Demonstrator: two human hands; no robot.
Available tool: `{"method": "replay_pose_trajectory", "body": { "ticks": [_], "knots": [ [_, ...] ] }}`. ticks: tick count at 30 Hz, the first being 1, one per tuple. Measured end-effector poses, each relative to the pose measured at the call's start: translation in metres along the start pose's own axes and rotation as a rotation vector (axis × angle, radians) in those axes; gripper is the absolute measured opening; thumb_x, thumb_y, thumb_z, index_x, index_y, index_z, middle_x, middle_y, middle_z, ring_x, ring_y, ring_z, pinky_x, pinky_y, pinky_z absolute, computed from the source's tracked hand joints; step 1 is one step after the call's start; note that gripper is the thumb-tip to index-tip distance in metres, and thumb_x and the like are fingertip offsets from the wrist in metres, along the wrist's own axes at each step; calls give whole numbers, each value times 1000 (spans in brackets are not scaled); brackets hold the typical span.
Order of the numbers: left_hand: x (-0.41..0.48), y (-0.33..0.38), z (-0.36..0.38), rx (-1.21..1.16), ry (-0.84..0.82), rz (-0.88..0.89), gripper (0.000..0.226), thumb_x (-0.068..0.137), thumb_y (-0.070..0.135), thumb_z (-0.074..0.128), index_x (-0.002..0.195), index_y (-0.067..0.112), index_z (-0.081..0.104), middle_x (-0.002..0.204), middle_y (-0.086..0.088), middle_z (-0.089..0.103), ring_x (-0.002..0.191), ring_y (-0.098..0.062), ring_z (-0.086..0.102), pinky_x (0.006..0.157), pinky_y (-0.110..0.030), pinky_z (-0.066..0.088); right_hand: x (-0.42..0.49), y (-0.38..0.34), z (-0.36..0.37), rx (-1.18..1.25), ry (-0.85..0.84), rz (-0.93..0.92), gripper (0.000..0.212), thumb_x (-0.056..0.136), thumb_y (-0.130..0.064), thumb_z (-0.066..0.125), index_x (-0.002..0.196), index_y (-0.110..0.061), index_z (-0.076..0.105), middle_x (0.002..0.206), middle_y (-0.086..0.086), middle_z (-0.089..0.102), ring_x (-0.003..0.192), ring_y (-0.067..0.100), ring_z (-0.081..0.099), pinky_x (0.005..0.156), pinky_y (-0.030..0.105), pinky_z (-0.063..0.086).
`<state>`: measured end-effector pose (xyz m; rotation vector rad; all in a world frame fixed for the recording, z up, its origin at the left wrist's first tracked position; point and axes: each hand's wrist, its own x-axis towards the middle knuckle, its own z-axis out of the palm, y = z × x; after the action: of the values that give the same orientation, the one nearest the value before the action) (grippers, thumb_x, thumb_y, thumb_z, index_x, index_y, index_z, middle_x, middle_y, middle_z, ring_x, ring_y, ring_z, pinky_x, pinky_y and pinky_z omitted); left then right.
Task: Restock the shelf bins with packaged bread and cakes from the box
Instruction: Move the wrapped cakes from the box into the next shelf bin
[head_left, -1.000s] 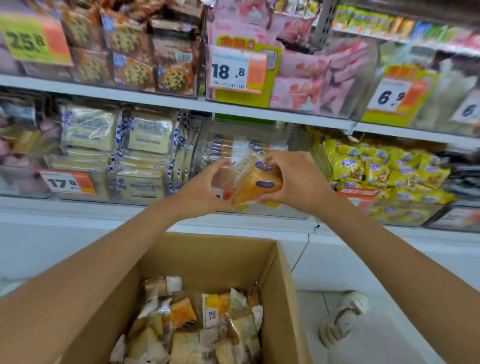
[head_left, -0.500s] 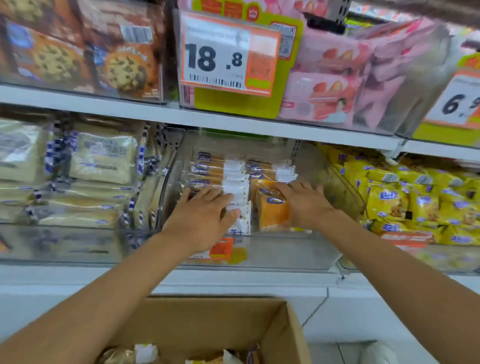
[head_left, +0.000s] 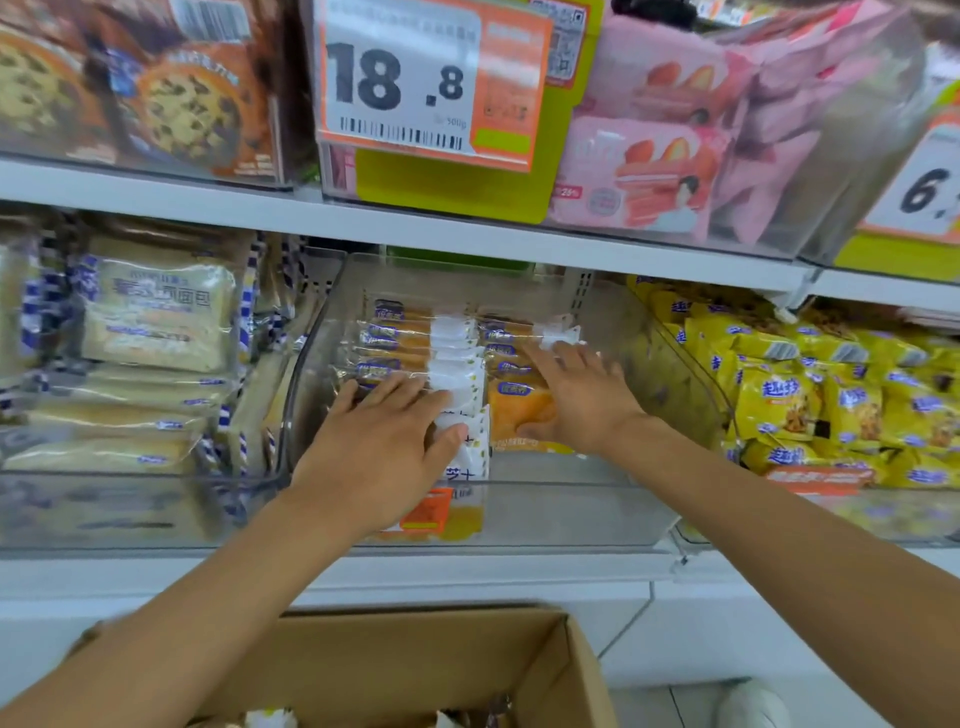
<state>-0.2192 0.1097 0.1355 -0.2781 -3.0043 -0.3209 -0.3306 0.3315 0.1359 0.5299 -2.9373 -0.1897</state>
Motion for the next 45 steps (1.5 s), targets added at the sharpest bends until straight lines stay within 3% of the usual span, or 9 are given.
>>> {"method": "replay_pose_trajectory", "body": {
  "ticks": [7,10,13,17,21,26,30,35,45],
  "knots": [
    [-1,1,-1,5,-7,2,86,77,68,-10,152,38,21,162,12,17,150,-7,4,122,-45,6,4,4,-9,244,-152,-7,114,65,-68,75,152,-43,6,157,3,16,146,25,10,117,46,10],
    [0,-1,-3,-38,-30,0,69,92,67,6,152,38,23,162,12,17,150,-7,4,122,-44,3,-5,6,-17,295,-126,25,113,62,-71,74,151,-47,8,163,0,7,150,21,-3,117,53,-5],
    [2,-3,-5,-146,33,3,58,98,59,32,149,31,34,159,10,26,148,-9,15,122,-42,8,-26,-1,-35,351,-7,33,96,72,-60,74,150,-41,22,159,0,24,148,21,12,118,48,6],
    [-8,-5,-9,-421,267,9,38,91,43,62,124,24,62,125,4,64,116,-17,58,100,-37,47,-68,-27,-49,547,226,15,59,82,-38,74,135,-28,51,122,-2,57,111,14,49,100,32,39],
    [-52,2,-15,-459,382,-55,11,85,31,69,89,23,63,77,8,63,78,-17,61,70,-31,49,-115,-71,-45,657,311,-48,25,81,-19,72,105,-16,65,85,-8,51,65,2,43,68,24,36],
    [-131,-25,32,-475,36,-250,16,89,40,64,92,27,58,82,10,62,78,-11,60,66,-28,46,-177,-129,14,648,-75,-125,23,87,-20,65,110,-19,63,93,-5,57,76,11,50,72,30,46],
    [-200,-74,101,-537,-153,-469,17,90,39,65,100,25,65,95,9,66,91,-11,62,80,-30,51,-213,-162,89,607,-411,-90,30,89,-28,65,119,-23,63,112,-6,64,98,10,60,84,26,50],
    [-263,-108,176,-697,-159,-779,10,87,23,71,83,20,63,75,6,60,73,-13,56,59,-22,40,-225,-198,185,707,-693,31,37,90,-29,66,125,-17,60,123,-2,63,110,16,59,96,31,45],
    [-290,-116,231,-906,-169,-939,10,91,13,66,99,17,63,92,7,64,85,-2,59,67,-11,42,-194,-290,310,986,-920,227,62,94,-23,62,148,-12,33,144,7,47,131,29,46,103,36,42]
  ]
}}
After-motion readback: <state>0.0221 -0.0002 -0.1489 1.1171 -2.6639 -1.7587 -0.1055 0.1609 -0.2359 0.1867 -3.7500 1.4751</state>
